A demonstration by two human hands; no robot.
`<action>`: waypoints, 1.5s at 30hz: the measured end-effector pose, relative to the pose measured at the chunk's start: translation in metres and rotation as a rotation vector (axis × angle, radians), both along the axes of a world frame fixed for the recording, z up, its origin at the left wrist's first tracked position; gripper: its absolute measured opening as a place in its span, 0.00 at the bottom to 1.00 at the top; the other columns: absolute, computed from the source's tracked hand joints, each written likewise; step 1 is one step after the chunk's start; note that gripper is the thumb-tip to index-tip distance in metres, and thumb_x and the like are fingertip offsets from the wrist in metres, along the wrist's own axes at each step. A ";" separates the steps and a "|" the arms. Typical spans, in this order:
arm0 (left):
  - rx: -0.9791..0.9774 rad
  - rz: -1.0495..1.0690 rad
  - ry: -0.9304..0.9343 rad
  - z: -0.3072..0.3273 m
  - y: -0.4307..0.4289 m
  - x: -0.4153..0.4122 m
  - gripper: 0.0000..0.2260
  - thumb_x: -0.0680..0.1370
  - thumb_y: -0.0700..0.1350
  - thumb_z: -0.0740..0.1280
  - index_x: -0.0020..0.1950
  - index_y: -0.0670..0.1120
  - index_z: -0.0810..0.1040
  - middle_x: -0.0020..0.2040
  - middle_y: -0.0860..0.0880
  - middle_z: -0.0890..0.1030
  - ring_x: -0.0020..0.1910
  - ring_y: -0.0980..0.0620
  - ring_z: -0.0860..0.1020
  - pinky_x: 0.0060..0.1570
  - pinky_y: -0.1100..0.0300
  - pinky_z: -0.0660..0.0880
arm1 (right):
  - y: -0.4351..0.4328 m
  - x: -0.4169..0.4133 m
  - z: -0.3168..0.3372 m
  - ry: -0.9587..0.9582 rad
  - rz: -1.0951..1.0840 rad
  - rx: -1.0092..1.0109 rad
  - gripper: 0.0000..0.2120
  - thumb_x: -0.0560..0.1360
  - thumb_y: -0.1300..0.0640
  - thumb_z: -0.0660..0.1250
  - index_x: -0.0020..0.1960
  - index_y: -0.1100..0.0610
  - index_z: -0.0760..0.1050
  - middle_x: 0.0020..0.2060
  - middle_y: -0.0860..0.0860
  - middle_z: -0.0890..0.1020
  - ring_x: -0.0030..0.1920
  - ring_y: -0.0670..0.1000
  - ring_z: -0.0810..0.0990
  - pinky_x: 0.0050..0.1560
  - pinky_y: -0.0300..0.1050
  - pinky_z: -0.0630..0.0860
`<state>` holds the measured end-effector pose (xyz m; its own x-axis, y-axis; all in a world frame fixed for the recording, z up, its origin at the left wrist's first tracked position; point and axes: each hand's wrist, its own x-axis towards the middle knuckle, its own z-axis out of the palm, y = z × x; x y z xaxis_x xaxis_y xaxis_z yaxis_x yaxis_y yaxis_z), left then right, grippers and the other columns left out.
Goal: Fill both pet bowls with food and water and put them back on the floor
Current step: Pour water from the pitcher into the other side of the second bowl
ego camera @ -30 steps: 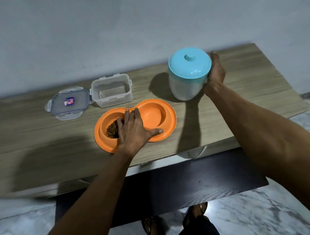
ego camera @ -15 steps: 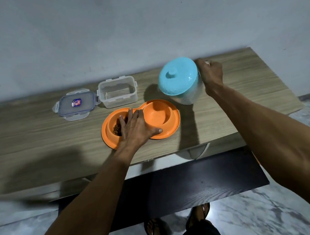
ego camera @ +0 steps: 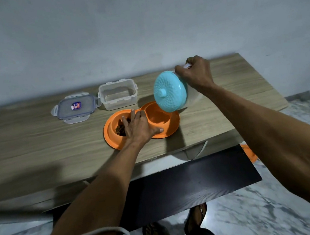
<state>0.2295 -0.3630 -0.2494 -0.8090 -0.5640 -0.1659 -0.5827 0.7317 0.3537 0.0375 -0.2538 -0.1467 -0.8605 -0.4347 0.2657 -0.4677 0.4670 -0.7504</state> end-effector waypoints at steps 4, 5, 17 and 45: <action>-0.002 -0.006 -0.006 0.001 0.001 0.001 0.47 0.68 0.67 0.70 0.78 0.42 0.59 0.79 0.44 0.61 0.80 0.44 0.49 0.76 0.36 0.42 | -0.005 0.010 0.009 0.093 0.043 0.080 0.20 0.66 0.46 0.68 0.25 0.56 0.64 0.23 0.52 0.68 0.29 0.50 0.65 0.32 0.48 0.66; -0.004 -0.005 -0.008 0.001 0.001 0.001 0.47 0.68 0.67 0.70 0.78 0.42 0.59 0.79 0.43 0.61 0.80 0.44 0.49 0.76 0.37 0.42 | -0.006 0.012 0.011 0.107 0.052 0.093 0.20 0.66 0.47 0.68 0.25 0.54 0.62 0.23 0.50 0.66 0.29 0.50 0.64 0.33 0.47 0.65; 0.004 0.008 -0.016 0.002 0.002 0.000 0.46 0.69 0.66 0.71 0.77 0.42 0.60 0.78 0.43 0.62 0.80 0.45 0.49 0.76 0.37 0.41 | -0.015 0.023 0.018 0.218 0.067 0.258 0.16 0.69 0.44 0.68 0.35 0.57 0.71 0.41 0.58 0.77 0.48 0.59 0.74 0.45 0.49 0.68; 0.027 0.017 -0.007 0.009 0.005 0.002 0.42 0.71 0.61 0.71 0.77 0.42 0.61 0.77 0.44 0.64 0.80 0.45 0.49 0.76 0.36 0.42 | -0.025 0.037 0.027 0.311 0.155 0.339 0.18 0.72 0.44 0.67 0.44 0.60 0.78 0.42 0.52 0.70 0.52 0.57 0.72 0.51 0.51 0.69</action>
